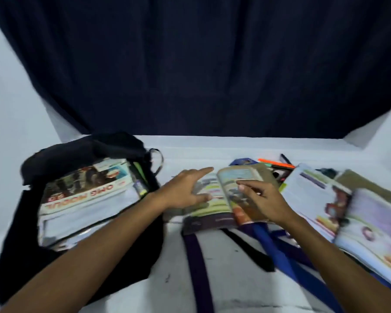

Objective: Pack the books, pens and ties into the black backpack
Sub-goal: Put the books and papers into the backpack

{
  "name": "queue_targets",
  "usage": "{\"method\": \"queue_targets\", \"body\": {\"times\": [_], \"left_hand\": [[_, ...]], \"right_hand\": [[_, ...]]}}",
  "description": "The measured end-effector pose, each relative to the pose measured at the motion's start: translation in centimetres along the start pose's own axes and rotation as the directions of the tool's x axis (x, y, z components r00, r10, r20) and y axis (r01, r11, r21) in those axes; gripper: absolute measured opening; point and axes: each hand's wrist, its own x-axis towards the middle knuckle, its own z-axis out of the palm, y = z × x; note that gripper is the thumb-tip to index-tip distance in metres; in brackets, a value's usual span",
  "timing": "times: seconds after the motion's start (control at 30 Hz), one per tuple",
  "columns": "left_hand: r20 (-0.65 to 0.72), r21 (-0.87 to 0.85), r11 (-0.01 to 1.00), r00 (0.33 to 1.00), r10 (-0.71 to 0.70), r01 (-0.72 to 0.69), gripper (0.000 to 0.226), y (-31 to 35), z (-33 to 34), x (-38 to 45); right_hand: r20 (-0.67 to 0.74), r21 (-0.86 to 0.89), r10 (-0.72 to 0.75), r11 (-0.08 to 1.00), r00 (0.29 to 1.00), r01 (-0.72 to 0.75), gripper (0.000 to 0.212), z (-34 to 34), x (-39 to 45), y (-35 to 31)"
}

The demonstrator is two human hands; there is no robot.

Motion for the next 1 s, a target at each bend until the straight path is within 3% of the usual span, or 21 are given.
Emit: {"method": "queue_targets", "body": {"times": [0.1,0.23,0.37,0.47,0.53,0.63,0.7,0.83,1.0], "left_hand": [[0.057,-0.103,0.995,0.998,0.006,0.000,0.076,4.9,4.5,3.1],[0.083,-0.180,0.983,0.996,-0.023,0.037,0.069,11.1,9.7,8.4],[0.070,-0.191,0.979,0.996,-0.061,0.074,0.065,14.8,13.5,13.1],[0.112,-0.096,0.979,0.980,-0.167,0.178,0.069,16.0,15.6,16.2],[0.164,-0.040,0.972,0.961,-0.223,0.233,0.072,16.2,16.7,17.7],[0.119,-0.019,0.962,0.956,-0.267,0.271,0.061,16.5,17.8,19.1],[0.094,-0.010,0.960,0.956,-0.278,0.280,0.058,16.5,17.9,19.8],[0.102,-0.101,0.950,0.953,-0.284,0.294,0.063,15.6,17.4,20.8],[0.120,-0.288,0.900,0.945,-0.306,0.328,0.057,14.7,16.0,21.5]], "right_hand": [[-0.147,-0.044,0.081,0.995,0.986,-0.088,0.019,-7.2,-3.2,4.0],[-0.317,0.037,0.234,0.971,0.919,-0.235,0.015,-15.9,-8.8,8.1],[-0.490,0.053,0.359,0.922,0.794,-0.384,0.015,-22.5,-14.5,11.6],[-0.566,0.156,0.483,0.859,0.669,-0.488,0.027,-24.8,-18.5,12.7],[-0.571,0.158,0.512,0.836,0.642,-0.525,0.031,-25.3,-20.4,12.6],[-0.570,0.194,0.537,0.824,0.622,-0.532,0.031,-26.1,-21.4,13.3],[-0.524,0.358,0.622,0.781,0.582,-0.512,0.025,-26.3,-21.3,13.8],[-0.323,0.735,0.800,0.549,0.507,-0.399,0.022,-26.4,-20.2,13.7],[-0.222,0.873,0.867,0.380,0.445,-0.305,0.022,-26.3,-19.1,14.0]]}}
